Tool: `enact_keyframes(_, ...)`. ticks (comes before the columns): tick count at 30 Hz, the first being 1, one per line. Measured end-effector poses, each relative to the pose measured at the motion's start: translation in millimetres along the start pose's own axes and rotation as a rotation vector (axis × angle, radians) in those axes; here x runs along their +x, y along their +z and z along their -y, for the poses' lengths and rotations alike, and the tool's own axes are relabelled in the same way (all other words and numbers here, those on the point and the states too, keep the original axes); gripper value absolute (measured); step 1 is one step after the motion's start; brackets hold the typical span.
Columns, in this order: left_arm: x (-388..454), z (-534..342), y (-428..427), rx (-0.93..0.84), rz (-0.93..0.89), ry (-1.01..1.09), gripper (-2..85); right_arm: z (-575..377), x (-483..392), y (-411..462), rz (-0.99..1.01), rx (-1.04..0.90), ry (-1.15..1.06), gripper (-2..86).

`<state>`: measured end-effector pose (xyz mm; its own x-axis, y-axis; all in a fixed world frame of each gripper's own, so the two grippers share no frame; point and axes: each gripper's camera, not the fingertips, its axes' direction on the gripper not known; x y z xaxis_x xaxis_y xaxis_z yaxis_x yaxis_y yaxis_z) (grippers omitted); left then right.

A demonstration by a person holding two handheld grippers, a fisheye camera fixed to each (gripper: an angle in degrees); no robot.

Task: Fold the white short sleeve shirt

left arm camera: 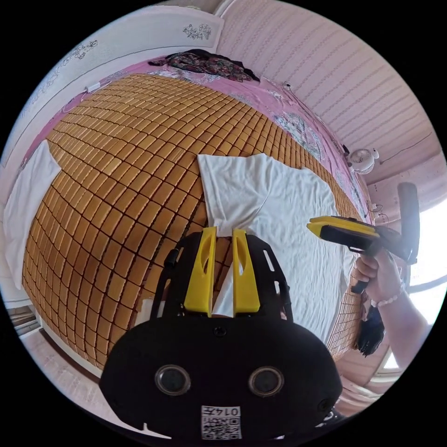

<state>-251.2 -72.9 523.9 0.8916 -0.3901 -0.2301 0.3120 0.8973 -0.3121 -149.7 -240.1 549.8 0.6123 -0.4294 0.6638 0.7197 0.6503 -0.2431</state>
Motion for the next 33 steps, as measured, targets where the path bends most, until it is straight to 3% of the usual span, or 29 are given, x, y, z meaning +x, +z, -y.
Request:
enact_keyframes(8,-32.8,2.0,10.1,-0.018,-0.02,-0.115,7.3,132.1,-86.0,43.5,-0.039,-0.161,-0.208,8.2)
enact_keyframes(20,-54.9,7.3,11.5,-0.016,-0.03,0.018,4.4,223.9,-157.2,109.9,-0.218,-0.302,-0.347,7.6)
enact_keyframes(27,-63.7,12.4,12.2,-0.011,-0.078,-0.054,-0.2,224.4,-144.1,104.0,-0.193,-0.232,-0.279,0.4)
enact_keyframes(33,-46.9,19.3,-14.0,0.152,-0.147,0.032,-0.7,194.9,-108.6,42.9,-0.085,0.018,-0.169,0.5)
